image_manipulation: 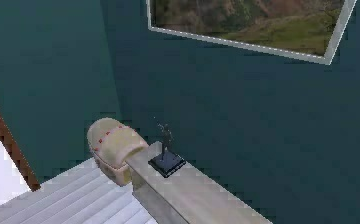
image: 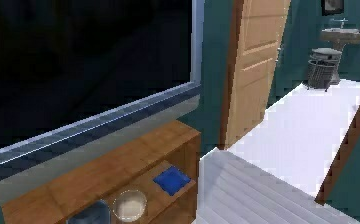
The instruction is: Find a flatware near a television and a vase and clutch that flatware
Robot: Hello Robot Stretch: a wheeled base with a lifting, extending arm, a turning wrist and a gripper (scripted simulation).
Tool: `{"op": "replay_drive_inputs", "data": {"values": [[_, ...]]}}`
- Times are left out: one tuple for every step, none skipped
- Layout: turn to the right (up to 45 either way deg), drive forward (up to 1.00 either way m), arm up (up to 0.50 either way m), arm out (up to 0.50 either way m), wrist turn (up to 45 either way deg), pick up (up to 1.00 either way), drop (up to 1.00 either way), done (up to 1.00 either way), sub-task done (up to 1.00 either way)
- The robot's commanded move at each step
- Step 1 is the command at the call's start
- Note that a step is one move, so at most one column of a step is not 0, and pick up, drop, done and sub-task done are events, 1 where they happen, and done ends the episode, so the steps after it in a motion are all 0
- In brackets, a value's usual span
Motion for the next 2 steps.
{"op": "replay_drive_inputs", "data": {"values": [[21.0,0.00,0.00,0.00,0.0,0.00,0.00,0.00,0.00],[0.0,0.35,0.00,0.00,0.0,0.00,0.00,0.00,0.00]]}}
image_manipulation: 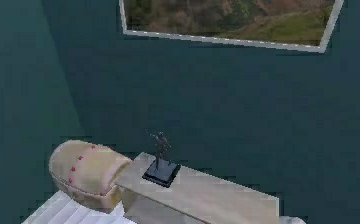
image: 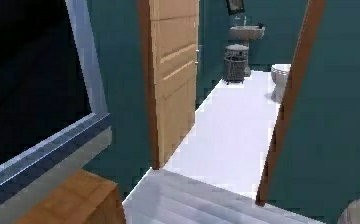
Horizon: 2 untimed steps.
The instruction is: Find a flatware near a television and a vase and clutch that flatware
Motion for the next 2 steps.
{"op": "replay_drive_inputs", "data": {"values": [[-45.0,0.00,0.00,0.00,0.0,0.00,0.00,0.00,0.00],[-45.0,0.00,0.00,0.00,0.0,0.00,0.00,0.00,0.00]]}}
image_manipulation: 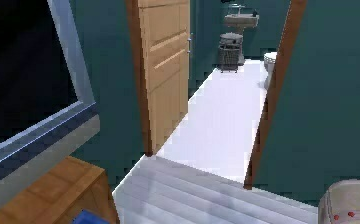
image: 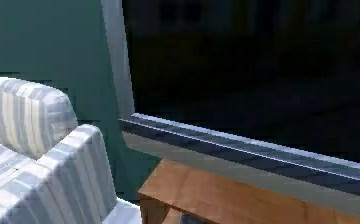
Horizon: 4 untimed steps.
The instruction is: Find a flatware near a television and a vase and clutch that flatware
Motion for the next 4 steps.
{"op": "replay_drive_inputs", "data": {"values": [[-30.0,0.00,0.00,0.00,0.0,0.00,0.00,0.00,0.00],[0.0,0.00,0.50,0.00,0.0,0.00,0.00,0.00,0.00],[0.0,0.00,0.00,0.28,0.0,0.00,0.00,0.00,0.00],[0.0,0.00,0.00,0.00,45.0,0.00,0.00,0.00,0.00]]}}
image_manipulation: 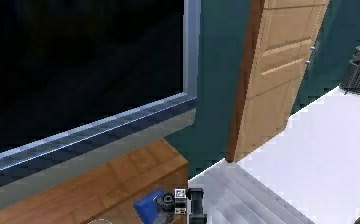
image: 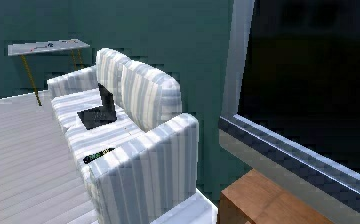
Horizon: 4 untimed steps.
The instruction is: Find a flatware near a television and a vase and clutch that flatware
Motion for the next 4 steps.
{"op": "replay_drive_inputs", "data": {"values": [[0.0,0.00,0.00,0.00,45.0,0.00,0.00,0.00,0.00],[0.0,0.00,0.00,0.00,45.0,0.00,0.00,0.00,0.00],[0.0,0.00,0.00,0.00,12.0,0.00,0.00,0.00,0.00],[0.0,0.00,-0.30,0.00,0.0,0.00,0.00,0.00,0.00]]}}
